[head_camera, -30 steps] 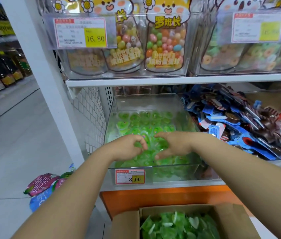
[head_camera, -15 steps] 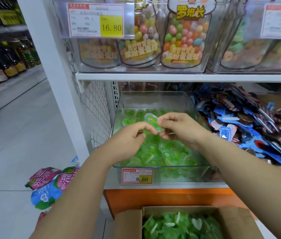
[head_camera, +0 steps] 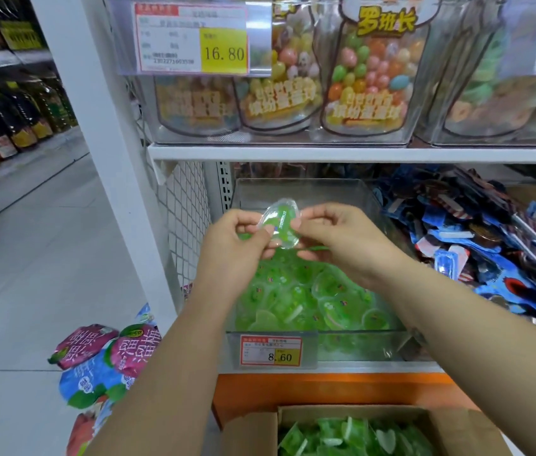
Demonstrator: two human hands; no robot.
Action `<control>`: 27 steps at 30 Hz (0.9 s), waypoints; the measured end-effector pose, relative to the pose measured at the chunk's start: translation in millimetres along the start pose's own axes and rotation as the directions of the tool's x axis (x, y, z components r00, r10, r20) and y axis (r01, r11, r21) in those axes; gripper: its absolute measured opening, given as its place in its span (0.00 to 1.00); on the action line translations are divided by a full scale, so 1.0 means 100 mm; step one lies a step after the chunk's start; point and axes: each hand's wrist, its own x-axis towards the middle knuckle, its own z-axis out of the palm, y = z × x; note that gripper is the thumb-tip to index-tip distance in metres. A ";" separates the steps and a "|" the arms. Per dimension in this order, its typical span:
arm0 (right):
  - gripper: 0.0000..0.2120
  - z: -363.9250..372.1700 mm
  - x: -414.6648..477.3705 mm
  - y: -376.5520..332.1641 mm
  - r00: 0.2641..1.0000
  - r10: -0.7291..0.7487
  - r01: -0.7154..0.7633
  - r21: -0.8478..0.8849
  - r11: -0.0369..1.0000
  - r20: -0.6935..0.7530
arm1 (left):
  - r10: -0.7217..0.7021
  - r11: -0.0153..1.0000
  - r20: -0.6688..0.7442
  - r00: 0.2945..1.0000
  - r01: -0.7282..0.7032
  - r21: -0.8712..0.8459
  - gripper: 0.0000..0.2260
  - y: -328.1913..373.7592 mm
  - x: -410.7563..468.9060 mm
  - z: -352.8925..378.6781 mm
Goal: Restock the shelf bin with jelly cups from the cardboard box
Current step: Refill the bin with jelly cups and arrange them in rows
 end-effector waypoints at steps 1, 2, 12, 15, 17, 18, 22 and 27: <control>0.03 0.00 0.01 0.03 1.000 0.024 -0.024 0.010 1.000 0.001 | 0.001 1.000 0.000 1.000 -0.001 -0.001 0.06 0.01 0.00 0.01; 0.03 0.00 0.02 0.05 0.999 0.035 -0.035 0.018 0.999 -0.005 | 0.014 1.000 0.004 1.000 -0.014 0.026 0.06 0.02 -0.01 0.01; 0.11 -0.08 0.62 0.47 0.944 0.267 -0.292 -0.110 0.950 -0.193 | 0.377 0.648 0.060 0.924 -0.309 0.696 0.09 -0.20 0.04 -0.36; 0.11 -0.01 0.74 0.55 0.929 0.329 -0.350 -0.112 0.930 -0.171 | 0.382 0.622 0.090 0.920 -0.328 0.711 0.09 -0.25 0.06 -0.36; 0.10 0.03 0.80 0.58 0.923 0.353 -0.372 -0.118 0.921 -0.154 | 0.379 0.624 0.088 0.921 -0.324 0.711 0.09 -0.27 0.08 -0.36; 0.09 0.04 0.82 0.59 0.920 0.363 -0.382 -0.125 0.916 -0.148 | 0.374 0.628 0.087 0.923 -0.322 0.708 0.10 -0.27 0.09 -0.36; 0.04 0.08 0.89 0.61 0.901 0.394 -0.421 -0.145 0.895 -0.180 | 0.375 0.621 0.101 0.922 -0.330 0.711 0.10 -0.30 0.13 -0.36; 0.10 0.09 0.92 0.62 0.891 0.395 -0.431 -0.142 0.891 -0.224 | 0.373 0.606 0.110 0.921 -0.331 0.723 0.09 -0.32 0.14 -0.37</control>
